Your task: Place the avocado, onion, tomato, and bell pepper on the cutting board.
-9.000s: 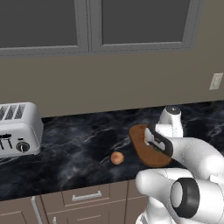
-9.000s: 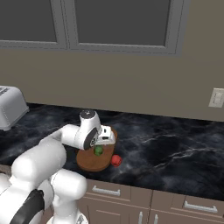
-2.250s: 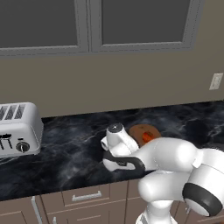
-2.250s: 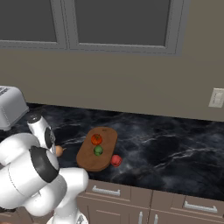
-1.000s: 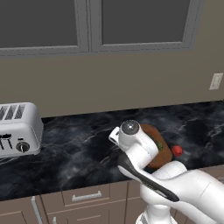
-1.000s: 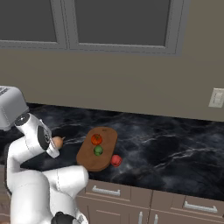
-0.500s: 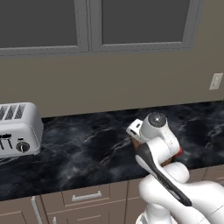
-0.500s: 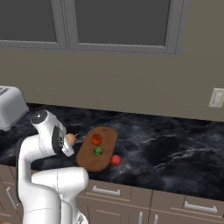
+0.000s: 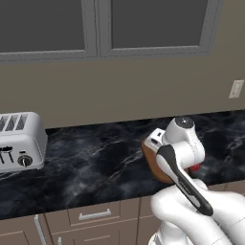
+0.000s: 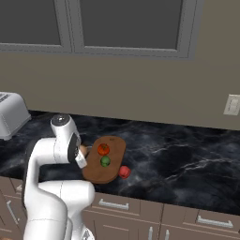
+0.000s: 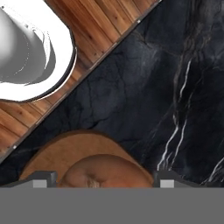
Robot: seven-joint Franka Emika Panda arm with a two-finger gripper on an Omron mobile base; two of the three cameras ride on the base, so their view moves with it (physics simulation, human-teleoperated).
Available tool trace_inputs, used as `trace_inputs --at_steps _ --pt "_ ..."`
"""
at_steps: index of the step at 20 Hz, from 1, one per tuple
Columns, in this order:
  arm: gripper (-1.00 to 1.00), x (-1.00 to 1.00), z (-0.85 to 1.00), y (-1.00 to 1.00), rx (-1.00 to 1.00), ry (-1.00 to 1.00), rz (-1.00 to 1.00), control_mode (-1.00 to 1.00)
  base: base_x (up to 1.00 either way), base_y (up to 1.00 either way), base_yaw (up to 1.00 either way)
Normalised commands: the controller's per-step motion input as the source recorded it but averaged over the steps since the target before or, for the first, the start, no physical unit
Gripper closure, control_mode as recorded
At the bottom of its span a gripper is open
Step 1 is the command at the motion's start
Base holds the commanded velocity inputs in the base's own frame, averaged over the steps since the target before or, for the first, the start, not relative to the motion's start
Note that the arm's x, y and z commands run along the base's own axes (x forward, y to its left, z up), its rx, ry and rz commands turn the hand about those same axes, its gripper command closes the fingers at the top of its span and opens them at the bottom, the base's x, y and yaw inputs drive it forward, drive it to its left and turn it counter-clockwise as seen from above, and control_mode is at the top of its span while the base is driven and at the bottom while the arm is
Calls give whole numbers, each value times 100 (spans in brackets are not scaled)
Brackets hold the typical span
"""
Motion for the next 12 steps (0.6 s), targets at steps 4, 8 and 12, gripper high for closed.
trace_inputs --at_steps 4,8,12 --pt "100 0 -8 -2 0 4 5 -100 0 0 0" --pt "100 0 -9 -12 0 0 0 -100 0 0 0" --pt "100 0 -17 -13 0 0 0 -100 0 0 0"
